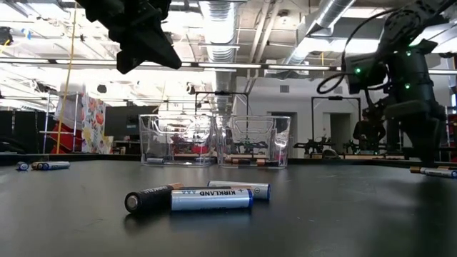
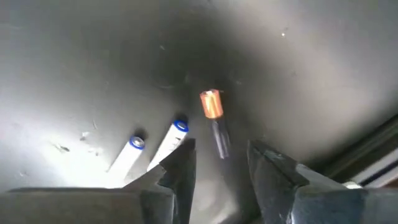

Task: Sort batteries
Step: Put the black battery into the right transparent bin

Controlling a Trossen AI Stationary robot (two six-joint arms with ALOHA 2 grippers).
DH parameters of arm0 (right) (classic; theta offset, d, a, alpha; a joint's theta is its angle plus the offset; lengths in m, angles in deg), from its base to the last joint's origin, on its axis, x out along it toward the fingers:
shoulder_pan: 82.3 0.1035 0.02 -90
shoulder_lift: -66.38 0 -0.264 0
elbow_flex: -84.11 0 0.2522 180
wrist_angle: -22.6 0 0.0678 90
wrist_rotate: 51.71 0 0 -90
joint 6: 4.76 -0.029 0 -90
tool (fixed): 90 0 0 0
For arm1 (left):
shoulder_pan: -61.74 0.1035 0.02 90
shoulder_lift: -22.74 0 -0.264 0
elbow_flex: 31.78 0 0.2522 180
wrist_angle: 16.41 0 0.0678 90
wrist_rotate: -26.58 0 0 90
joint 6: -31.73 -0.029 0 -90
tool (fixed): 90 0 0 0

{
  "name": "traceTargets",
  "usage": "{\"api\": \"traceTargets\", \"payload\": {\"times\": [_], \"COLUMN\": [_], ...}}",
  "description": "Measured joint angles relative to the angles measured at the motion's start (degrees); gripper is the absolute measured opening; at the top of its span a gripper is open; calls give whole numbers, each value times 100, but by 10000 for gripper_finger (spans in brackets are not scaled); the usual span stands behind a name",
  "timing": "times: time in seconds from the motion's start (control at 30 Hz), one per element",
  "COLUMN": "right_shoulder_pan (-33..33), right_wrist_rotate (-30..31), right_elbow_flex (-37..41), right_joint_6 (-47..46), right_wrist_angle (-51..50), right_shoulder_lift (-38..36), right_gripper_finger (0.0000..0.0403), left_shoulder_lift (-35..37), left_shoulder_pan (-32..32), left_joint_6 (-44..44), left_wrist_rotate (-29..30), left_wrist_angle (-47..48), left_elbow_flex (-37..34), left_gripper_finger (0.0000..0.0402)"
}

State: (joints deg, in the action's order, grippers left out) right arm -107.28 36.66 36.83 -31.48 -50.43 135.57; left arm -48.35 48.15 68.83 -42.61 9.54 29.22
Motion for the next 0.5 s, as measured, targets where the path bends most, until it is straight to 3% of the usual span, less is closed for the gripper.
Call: {"api": "traceTargets", "payload": {"times": [0.5], "right_shoulder_pan": [-28], "right_wrist_rotate": [-6], "right_elbow_flex": [70], "right_joint_6": [-88], "right_wrist_angle": [462], "right_shoulder_lift": [1105], "right_gripper_finger": [128], "left_shoulder_lift": [0], "left_shoulder_pan": [2], "left_joint_6": [4], "left_wrist_rotate": [-145], "left_wrist_angle": [40], "left_elbow_flex": [0], "left_gripper_finger": [0]}}
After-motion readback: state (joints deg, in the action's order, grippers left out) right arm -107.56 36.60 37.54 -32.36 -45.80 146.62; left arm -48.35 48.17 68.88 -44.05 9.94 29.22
